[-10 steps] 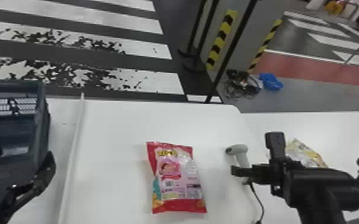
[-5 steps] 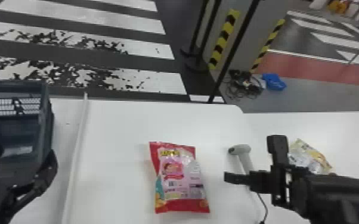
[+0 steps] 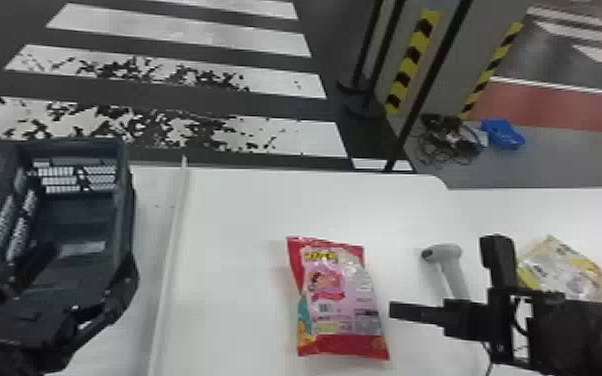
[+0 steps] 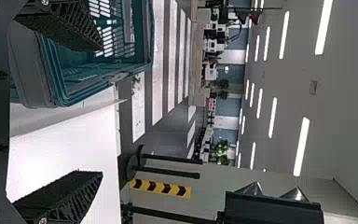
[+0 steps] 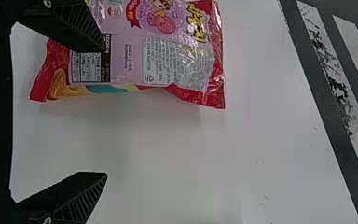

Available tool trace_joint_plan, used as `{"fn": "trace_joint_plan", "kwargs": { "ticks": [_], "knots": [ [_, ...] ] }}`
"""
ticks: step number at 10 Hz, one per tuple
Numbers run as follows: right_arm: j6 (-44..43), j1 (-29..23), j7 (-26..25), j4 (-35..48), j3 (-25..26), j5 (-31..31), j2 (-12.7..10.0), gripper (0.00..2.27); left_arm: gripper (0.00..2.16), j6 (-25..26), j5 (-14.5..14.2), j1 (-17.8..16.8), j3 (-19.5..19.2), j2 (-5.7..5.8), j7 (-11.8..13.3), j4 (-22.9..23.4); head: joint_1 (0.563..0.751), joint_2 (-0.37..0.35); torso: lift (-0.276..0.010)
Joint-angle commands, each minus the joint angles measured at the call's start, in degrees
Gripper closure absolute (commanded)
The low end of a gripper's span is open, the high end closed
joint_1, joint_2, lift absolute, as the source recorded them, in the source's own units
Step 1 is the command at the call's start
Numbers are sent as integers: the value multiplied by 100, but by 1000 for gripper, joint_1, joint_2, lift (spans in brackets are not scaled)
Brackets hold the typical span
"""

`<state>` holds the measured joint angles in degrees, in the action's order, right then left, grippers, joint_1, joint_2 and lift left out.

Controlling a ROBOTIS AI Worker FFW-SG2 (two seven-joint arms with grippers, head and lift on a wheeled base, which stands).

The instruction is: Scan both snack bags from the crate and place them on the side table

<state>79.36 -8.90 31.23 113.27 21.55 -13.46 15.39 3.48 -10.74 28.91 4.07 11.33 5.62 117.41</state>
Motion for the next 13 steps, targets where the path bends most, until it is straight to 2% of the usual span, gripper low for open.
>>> {"fn": "trace_joint_plan", "kwargs": {
  "ticks": [1, 8, 11, 12, 13],
  "knots": [
    [5, 117, 182, -218, -11, -244, 8, 46, 39, 0, 2, -8, 6, 0, 0, -17, 695, -223, -95],
    [-100, 723, 885, -1492, -397, -455, 8, 49, 39, 18, 2, -52, -11, -8, 0, -149, 695, -130, -95],
    [-153, 803, 876, -1729, -538, -332, 16, 97, 39, 18, 2, -87, -11, -8, 0, -210, 695, -115, -95],
    [-170, 811, 894, -1756, -564, -332, 60, 356, 39, 0, 2, -105, -11, -8, 0, -245, 695, -115, -95],
    [-223, 811, 946, -1756, -591, -253, 60, 961, 39, 0, 2, -114, -2, -8, 0, -272, 695, -116, -95]
  ]
}}
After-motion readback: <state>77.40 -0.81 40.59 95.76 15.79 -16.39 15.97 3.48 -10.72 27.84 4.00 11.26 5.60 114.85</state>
